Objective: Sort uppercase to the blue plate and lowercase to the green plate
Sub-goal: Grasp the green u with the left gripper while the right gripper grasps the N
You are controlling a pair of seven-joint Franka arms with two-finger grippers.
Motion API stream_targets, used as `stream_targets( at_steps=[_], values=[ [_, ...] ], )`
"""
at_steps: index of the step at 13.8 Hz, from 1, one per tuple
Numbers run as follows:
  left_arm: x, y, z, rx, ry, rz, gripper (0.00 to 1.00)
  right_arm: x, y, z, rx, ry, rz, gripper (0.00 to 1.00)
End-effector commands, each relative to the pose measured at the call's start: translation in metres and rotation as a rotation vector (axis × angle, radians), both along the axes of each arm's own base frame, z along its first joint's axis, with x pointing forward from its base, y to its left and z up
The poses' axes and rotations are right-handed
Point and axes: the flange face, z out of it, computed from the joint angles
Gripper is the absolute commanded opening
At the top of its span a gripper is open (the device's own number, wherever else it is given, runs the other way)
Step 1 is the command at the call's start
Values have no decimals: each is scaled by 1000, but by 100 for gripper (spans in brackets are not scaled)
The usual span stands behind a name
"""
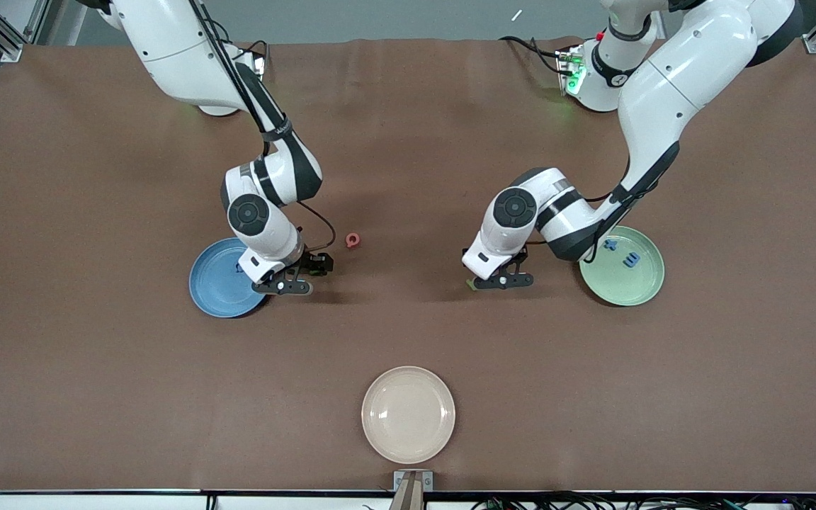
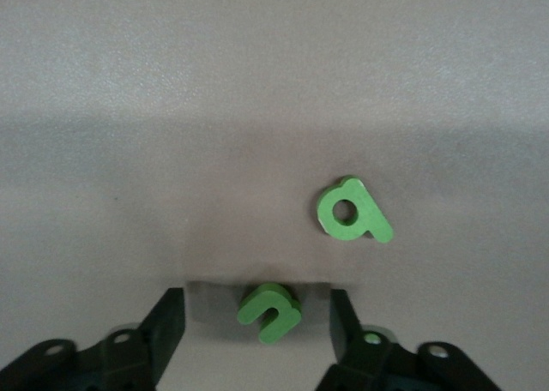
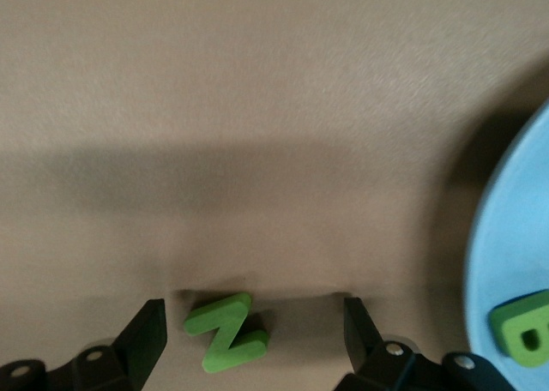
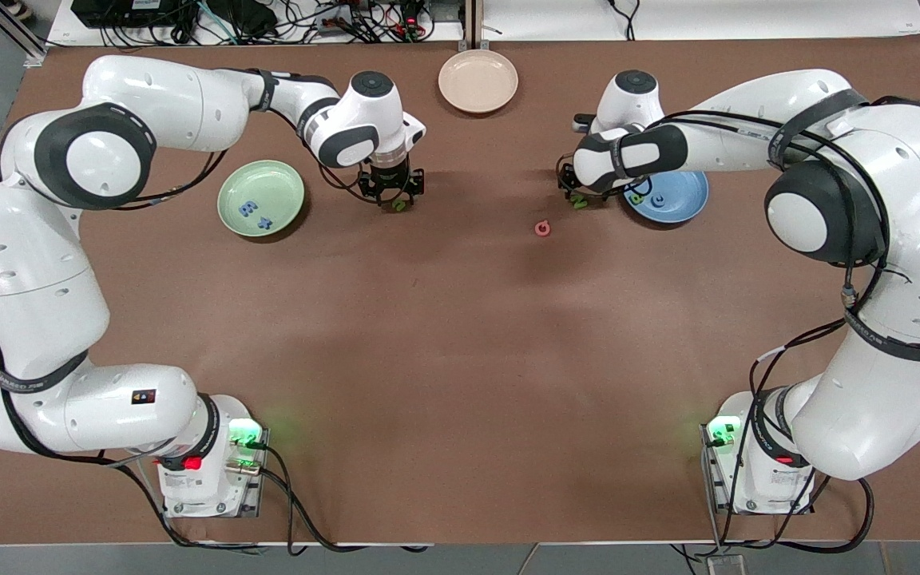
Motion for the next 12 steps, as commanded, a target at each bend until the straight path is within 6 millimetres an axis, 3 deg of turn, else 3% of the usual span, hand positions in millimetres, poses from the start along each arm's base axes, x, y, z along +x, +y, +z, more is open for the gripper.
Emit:
stream_targets(
  at_steps=[1, 4, 9, 12],
  values=[
    [-1, -3, 0, -9, -23, -12, 67, -8, 3, -6, 0, -16, 12, 84],
    [-2, -3, -3, -8, -18, -12, 60, -9, 2, -7, -1, -11, 6, 73],
    [-4, -6, -4, -9, -14, -18, 46, -18, 8, -12, -6, 2, 8, 71],
    [-4, -6, -4, -9, -14, -18, 32, -19, 8, -12, -7, 4, 8, 47]
  ],
)
